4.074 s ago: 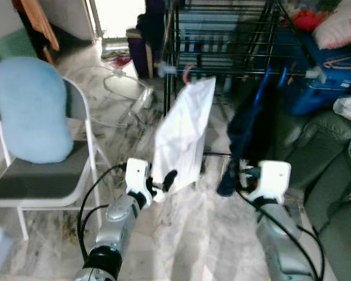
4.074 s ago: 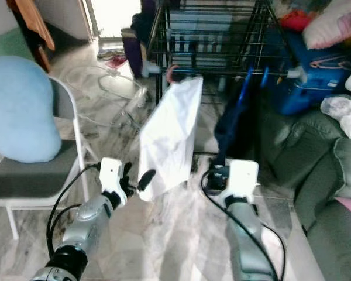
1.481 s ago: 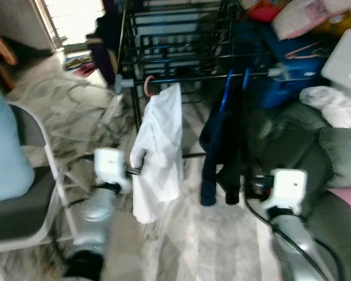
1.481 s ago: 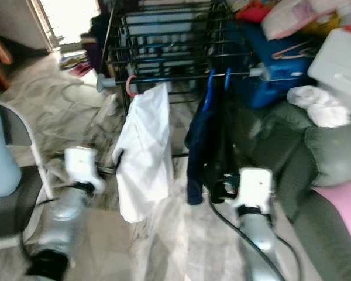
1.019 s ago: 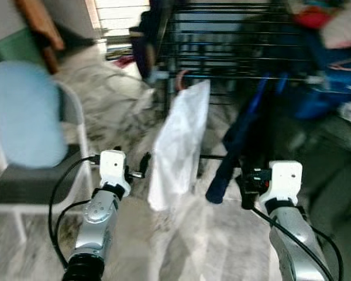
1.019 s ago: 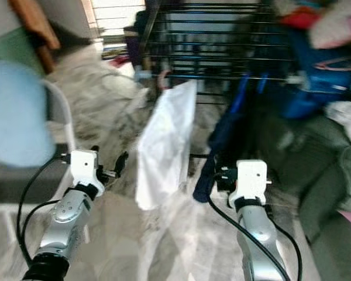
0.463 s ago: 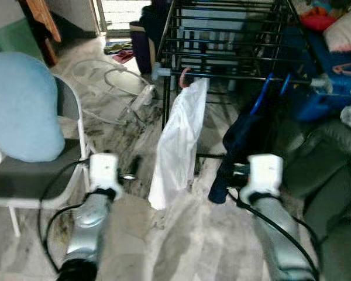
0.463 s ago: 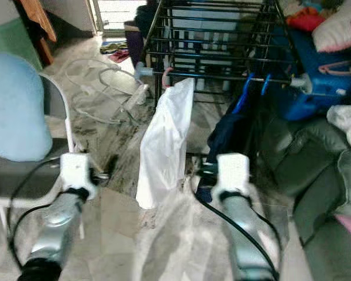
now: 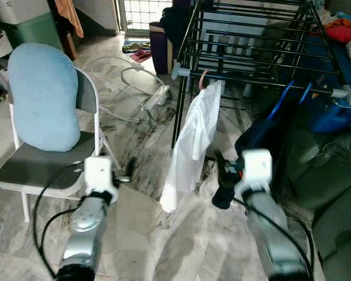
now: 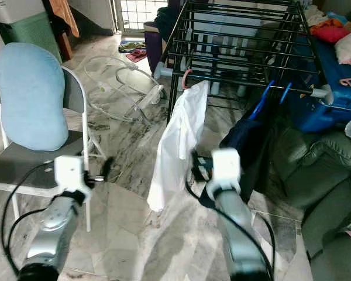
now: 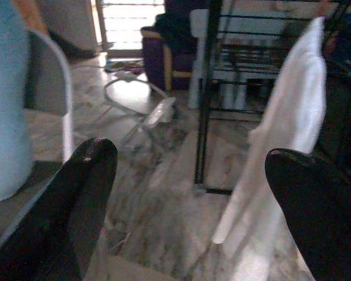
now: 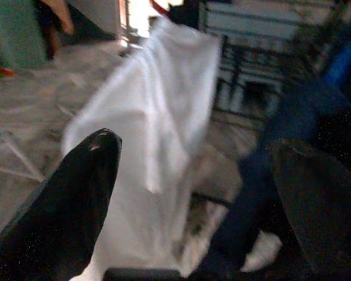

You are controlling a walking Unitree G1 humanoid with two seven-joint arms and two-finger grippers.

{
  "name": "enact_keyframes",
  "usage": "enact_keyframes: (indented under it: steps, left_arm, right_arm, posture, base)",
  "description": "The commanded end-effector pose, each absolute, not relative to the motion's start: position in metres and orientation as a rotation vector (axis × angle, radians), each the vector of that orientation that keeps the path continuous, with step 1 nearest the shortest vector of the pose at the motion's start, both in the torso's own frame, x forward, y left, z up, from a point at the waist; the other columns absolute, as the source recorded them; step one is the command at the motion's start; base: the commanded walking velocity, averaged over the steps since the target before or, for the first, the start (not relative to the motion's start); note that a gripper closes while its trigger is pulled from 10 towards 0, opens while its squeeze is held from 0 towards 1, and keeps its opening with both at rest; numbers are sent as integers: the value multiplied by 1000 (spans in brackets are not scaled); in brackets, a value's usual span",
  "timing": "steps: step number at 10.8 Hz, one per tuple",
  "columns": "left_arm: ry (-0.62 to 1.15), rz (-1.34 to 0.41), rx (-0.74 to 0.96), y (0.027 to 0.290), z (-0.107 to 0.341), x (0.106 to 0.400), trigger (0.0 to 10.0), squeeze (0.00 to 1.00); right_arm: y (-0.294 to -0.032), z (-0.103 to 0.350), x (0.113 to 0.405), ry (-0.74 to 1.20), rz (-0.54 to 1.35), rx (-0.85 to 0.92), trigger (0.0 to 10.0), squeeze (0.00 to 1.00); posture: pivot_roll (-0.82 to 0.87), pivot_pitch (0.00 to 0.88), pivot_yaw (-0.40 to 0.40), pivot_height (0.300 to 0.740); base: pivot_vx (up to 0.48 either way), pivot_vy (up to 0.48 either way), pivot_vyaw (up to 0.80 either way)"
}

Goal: Hang hanger

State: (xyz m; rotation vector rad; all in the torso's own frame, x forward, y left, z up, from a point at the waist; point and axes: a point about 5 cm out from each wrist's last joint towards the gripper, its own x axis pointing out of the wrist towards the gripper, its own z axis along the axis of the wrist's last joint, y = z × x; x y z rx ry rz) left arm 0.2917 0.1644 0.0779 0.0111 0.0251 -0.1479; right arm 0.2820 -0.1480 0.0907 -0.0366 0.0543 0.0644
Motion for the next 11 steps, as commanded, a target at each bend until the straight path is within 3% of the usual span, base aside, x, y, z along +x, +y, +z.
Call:
enact_keyframes:
  steps: [1, 4, 11]
  left_arm:
    - [27, -181, -6, 160, 80, 295, 10000, 0]
    - [17, -236, -30, 148, 83, 299, 10000, 0]
    - [31, -265, -57, 141, 78, 296, 10000, 0]
  right_arm:
    - [-153, 95, 282, 38, 31, -23, 10000, 0]
    - [-159, 98, 281, 23, 1, -45, 10000, 0]
    - [-179, 113, 293, -30, -127, -111, 10000, 0]
  posture:
    - [-102, 18, -11, 740]
    - [-128, 20, -5, 740]
    - [-127, 21, -20, 740]
  base:
    - [0, 0, -500]
    - [0, 0, 0]
    - [296, 0, 0]
